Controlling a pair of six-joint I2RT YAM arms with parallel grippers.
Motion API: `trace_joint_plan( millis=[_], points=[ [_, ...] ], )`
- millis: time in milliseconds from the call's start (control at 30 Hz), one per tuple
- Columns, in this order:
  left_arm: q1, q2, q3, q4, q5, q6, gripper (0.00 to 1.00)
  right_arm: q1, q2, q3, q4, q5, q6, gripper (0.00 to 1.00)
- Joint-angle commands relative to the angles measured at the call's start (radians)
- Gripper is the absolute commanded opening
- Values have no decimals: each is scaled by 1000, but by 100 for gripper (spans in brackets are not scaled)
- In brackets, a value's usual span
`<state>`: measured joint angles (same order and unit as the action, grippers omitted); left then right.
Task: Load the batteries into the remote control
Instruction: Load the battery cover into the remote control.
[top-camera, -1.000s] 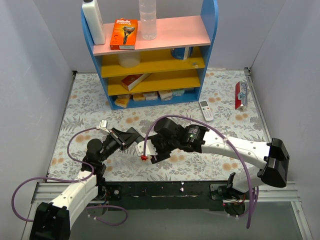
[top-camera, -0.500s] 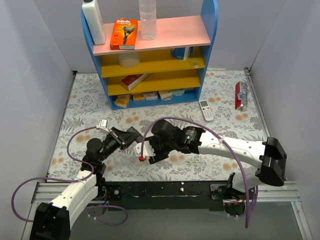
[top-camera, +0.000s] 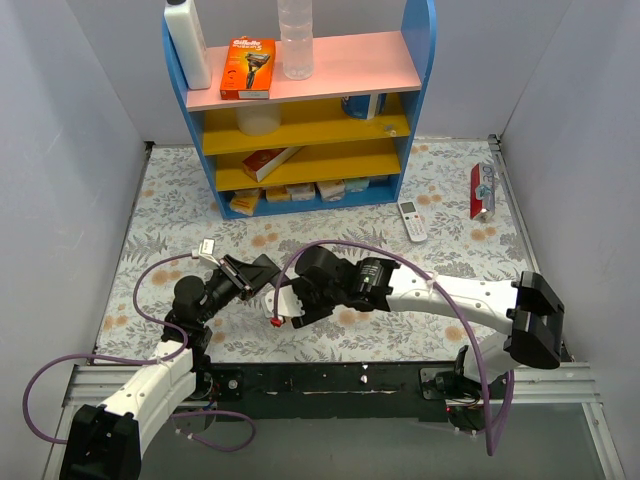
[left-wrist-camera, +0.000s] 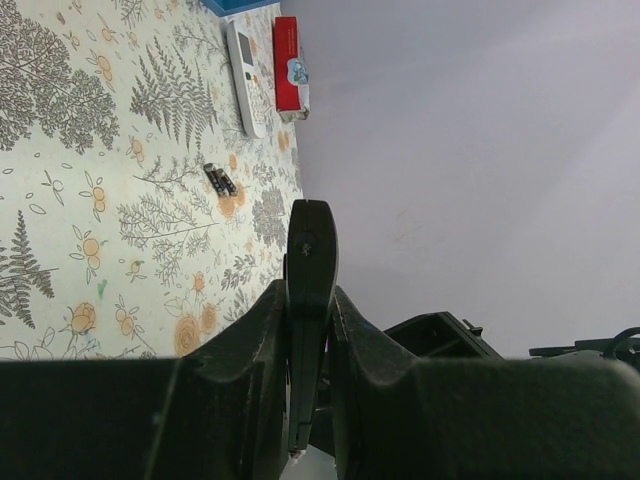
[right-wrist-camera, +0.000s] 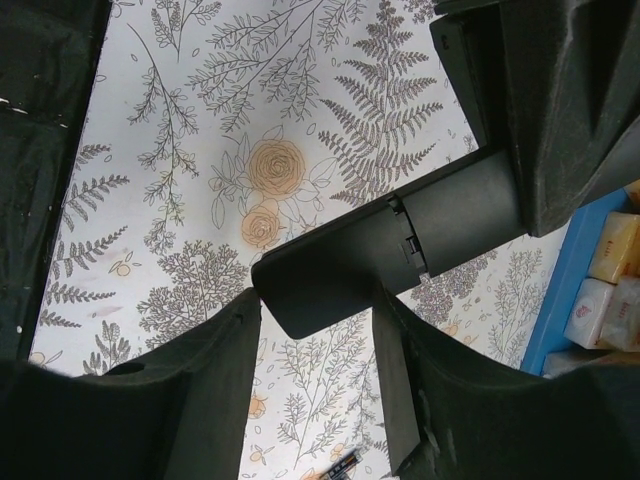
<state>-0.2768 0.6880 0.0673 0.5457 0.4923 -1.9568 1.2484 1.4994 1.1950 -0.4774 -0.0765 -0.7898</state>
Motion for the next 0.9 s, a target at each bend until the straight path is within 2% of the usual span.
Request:
trace_joint_plan(
  millis=[0, 267, 867],
  points=[
    [-5, -38, 23, 122, 31, -367, 0, 14, 51, 21, 20, 11, 27, 51],
    [-10, -67, 26, 122, 29, -396, 0, 19, 67, 29, 86, 18, 54, 44],
    [-56, -76, 12, 178, 20, -467, 0, 16, 122, 14, 301, 98, 103, 46]
  ],
)
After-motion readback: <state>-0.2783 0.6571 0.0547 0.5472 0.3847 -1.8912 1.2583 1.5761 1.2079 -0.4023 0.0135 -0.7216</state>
